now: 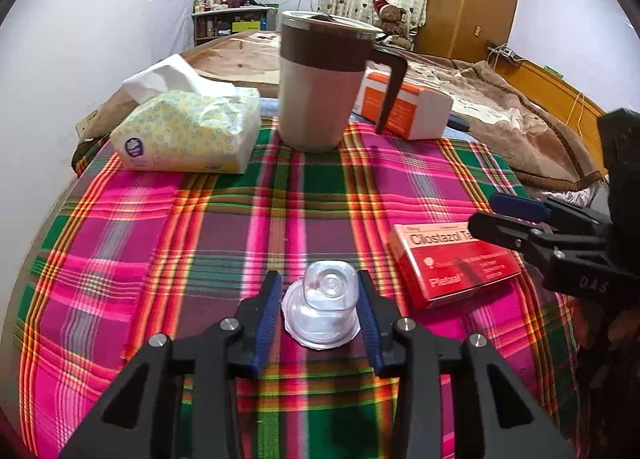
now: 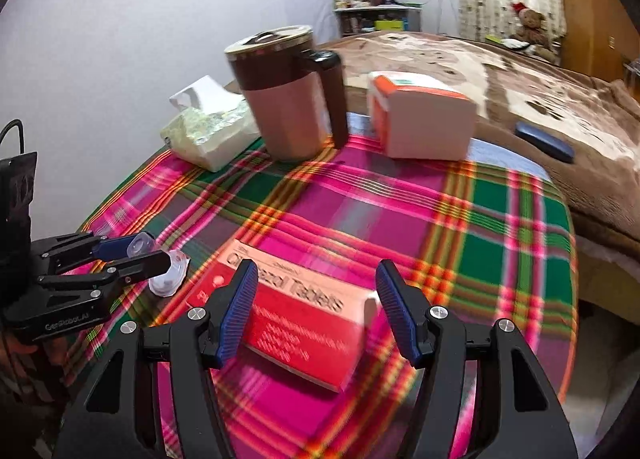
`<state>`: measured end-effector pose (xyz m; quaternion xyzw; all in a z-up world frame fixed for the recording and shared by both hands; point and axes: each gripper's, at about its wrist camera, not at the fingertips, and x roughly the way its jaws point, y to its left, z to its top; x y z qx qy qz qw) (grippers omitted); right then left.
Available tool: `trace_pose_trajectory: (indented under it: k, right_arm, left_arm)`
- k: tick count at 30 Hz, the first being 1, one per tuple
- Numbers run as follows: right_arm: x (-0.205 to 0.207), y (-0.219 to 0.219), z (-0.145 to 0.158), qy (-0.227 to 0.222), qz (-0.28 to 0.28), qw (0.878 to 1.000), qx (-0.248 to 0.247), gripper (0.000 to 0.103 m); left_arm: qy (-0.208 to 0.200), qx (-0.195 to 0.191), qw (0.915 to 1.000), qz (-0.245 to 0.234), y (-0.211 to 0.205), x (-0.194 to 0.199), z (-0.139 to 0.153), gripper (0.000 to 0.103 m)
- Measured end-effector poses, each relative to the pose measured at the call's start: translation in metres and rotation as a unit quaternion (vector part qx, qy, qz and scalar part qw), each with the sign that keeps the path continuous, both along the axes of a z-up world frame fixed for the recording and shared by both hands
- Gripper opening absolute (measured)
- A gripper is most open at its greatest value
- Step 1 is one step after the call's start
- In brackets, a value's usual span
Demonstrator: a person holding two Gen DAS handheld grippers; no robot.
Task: Collect trash
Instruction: 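Grasp the second clear plastic cup with the left tool while the right tool grasps the Cilostazol Tablets box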
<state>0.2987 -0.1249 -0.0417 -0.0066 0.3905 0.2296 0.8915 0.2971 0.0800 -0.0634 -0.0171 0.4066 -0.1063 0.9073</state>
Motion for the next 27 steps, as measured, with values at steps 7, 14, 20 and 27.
trace_pose_trajectory:
  k: [7, 14, 20, 27]
  right_arm:
    - [0.026, 0.006, -0.008, 0.047, 0.057, 0.995, 0.068, 0.063]
    - [0.014, 0.015, -0.017, 0.086, 0.132, 0.987, 0.036, 0.063]
    - [-0.011, 0.008, -0.018, 0.110, 0.148, 0.982, 0.040, 0.063]
    - [-0.040, 0.028, -0.016, 0.089, 0.106, 0.990, -0.002, 0.063]
  left_arm:
    - [0.002, -0.007, 1.0000, 0.004, 0.011, -0.006, -0.001, 0.039]
    - [0.002, -0.008, 1.0000, 0.002, 0.012, -0.008, 0.000, 0.039]
    - [0.001, -0.012, 0.9999, 0.003, 0.013, -0.011, 0.001, 0.039]
    - [-0.002, -0.009, 0.9999, 0.009, 0.015, -0.017, 0.003, 0.039]
